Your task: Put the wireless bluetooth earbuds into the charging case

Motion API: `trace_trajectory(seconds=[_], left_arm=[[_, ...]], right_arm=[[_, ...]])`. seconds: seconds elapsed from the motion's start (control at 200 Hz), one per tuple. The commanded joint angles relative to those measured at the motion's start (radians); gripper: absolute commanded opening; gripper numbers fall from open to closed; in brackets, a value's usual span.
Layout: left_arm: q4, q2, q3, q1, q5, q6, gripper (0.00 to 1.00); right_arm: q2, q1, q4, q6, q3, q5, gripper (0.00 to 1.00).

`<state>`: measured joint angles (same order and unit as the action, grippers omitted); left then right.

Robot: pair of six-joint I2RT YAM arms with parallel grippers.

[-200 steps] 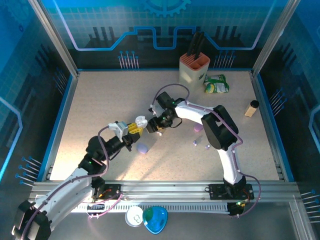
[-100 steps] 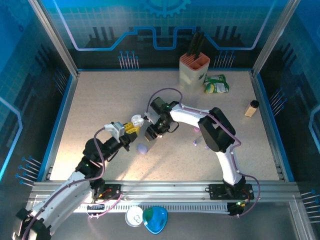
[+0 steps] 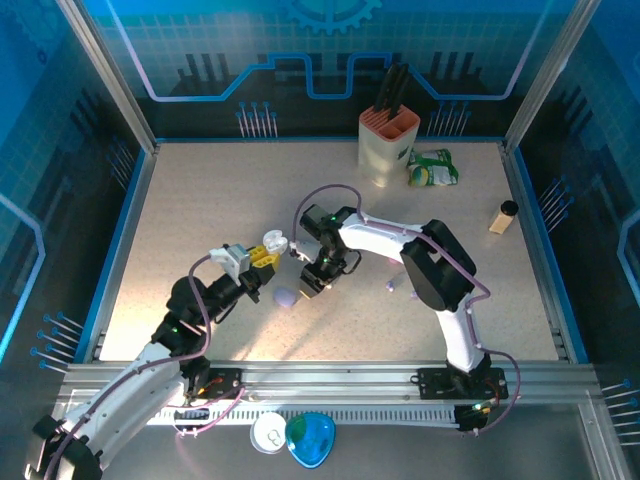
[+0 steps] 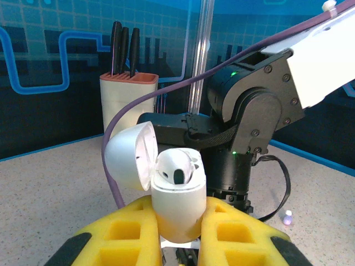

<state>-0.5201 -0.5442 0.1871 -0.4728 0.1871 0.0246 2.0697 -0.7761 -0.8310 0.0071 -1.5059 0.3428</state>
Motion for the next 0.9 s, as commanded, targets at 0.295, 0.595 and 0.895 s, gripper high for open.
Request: trace_trajectory(seconds=[0.295, 0.595, 0.895], left_arm=[[-0.036, -0.015, -0.005, 0.010, 0.000, -0.012, 0.00], [-0.079, -0.053, -0.009, 0.013, 0.010, -0.012, 0.00], [-0.089, -0.065, -0.019, 0.014, 0.032, 0.001, 0.00]], right_arm=[[-0.206, -0.011, 0.187, 0.248, 0.166, -0.318, 0.75], [-0.096, -0.033, 0.134, 0.303, 0.113, -0.449, 0.78], [-0.044, -0.072, 0.042, 0.270, 0.063, -0.492, 0.75]])
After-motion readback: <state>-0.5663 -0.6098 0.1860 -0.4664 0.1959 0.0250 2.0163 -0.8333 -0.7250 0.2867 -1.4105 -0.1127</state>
